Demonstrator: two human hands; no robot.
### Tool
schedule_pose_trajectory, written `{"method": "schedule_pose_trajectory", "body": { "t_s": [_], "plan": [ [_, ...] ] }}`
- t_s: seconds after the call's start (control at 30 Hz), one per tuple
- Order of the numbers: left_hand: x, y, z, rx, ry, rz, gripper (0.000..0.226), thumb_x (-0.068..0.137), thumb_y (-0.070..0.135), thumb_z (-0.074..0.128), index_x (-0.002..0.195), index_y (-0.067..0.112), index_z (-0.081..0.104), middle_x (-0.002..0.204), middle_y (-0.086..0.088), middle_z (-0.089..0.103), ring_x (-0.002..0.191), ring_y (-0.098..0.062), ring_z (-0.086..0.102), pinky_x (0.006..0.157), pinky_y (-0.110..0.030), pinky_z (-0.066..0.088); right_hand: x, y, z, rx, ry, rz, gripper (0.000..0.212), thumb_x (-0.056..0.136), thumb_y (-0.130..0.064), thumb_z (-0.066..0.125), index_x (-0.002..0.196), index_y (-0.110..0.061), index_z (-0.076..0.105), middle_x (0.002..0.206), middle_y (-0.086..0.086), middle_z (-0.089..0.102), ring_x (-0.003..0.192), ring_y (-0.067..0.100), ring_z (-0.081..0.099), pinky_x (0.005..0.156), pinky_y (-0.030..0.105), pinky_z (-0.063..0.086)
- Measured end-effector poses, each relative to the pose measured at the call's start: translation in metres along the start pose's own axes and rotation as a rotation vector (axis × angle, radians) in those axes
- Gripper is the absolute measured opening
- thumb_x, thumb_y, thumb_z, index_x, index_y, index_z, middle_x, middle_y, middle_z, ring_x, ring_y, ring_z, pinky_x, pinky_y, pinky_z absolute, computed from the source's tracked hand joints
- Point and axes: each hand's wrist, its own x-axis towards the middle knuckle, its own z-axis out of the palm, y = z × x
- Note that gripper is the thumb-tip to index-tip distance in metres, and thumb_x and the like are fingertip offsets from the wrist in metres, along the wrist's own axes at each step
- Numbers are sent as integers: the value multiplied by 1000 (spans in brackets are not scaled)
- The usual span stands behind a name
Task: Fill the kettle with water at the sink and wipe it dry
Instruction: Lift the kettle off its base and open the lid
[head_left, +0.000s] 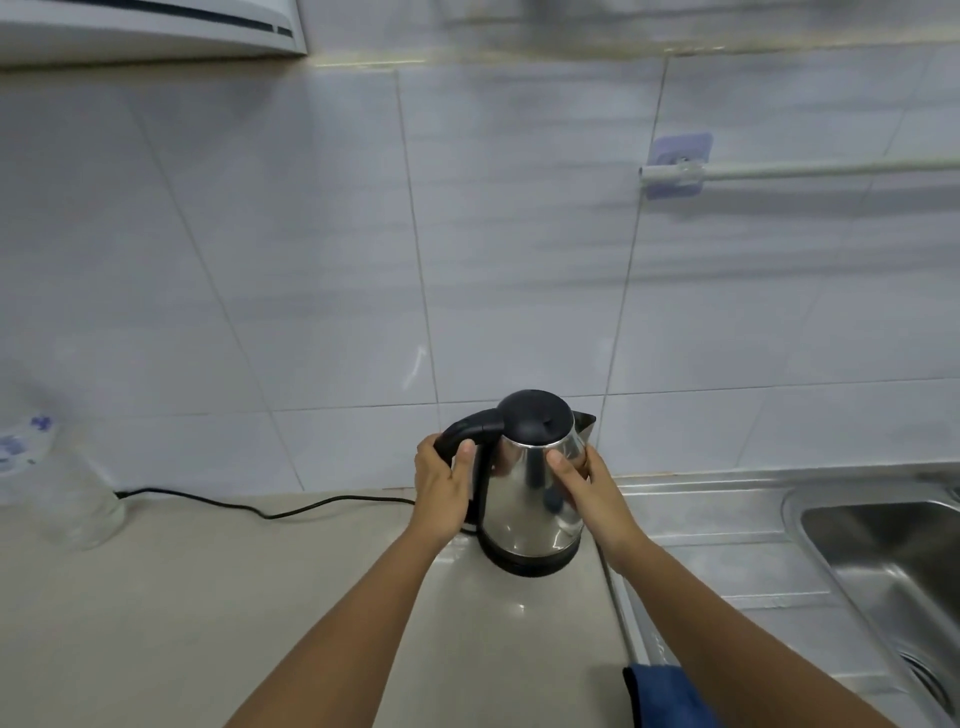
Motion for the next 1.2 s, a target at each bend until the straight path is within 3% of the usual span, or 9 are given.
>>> {"method": "schedule_pose_trajectory", "body": {
  "t_s": [0.2,0.4,0.57,0.73,0.77,0.87,0.97,1.1,1.2],
  "plan": [
    [-31,19,-9,0,65,49,39,94,48,45,121,21,35,121,0,42,118,-22,45,103,-38,37,-32,-12,-3,-12,24,-49,32,94,-49,67,111,-24,58,124,19,63,114,22,65,101,36,51],
    [-87,29,-20,-5,112,57,49,95,44,46,131,11,36,121,1,39,121,-22,41,105,-38,34,-91,-9,-2,38,28,-42,36,93,-51,67,117,-26,59,122,8,67,117,17,63,110,43,50],
    [-138,14,-33,2,108,31,51,96,44,44,134,12,34,123,3,36,119,-16,39,102,-30,31,-146,6,7,47,53,-46,32,96,-42,68,110,-15,60,105,11,68,101,11,68,88,25,49],
    [-186,-14,-40,10,106,-2,47,96,41,45,132,13,35,124,2,38,117,-14,41,99,-26,31,-187,41,12,47,56,7,17,97,-36,67,98,-24,55,101,1,68,102,15,66,77,19,48],
    [-192,-17,-42,8,99,-12,46,96,40,45,132,13,35,125,2,38,117,-13,41,97,-25,31,-192,46,13,48,44,13,19,98,-36,67,108,-23,58,106,0,69,106,16,65,75,17,47],
    [-206,-28,-45,2,67,-36,39,96,41,45,127,19,34,125,3,39,115,-12,43,94,-23,31,-201,60,15,35,21,-7,55,94,-41,69,140,-17,53,120,2,69,109,17,64,80,19,49],
    [-211,-31,-47,-9,34,-49,34,95,42,46,121,26,32,124,2,43,114,-13,46,89,-20,32,-205,70,15,61,46,-20,77,79,-55,73,146,-24,51,128,-2,70,120,15,64,96,29,51],
    [-214,-32,-48,-7,11,-51,31,96,42,45,120,27,32,123,2,45,113,-13,48,82,-12,35,-206,79,14,78,59,-25,75,81,-58,75,147,-34,50,129,-8,70,124,12,62,107,36,51],
    [-215,-31,-50,3,-19,-52,36,96,48,40,124,29,31,125,5,43,116,-12,45,95,-22,36,-204,82,14,95,44,-29,74,80,-57,75,146,-37,49,130,-9,68,126,11,61,103,31,50]
  ]
}}
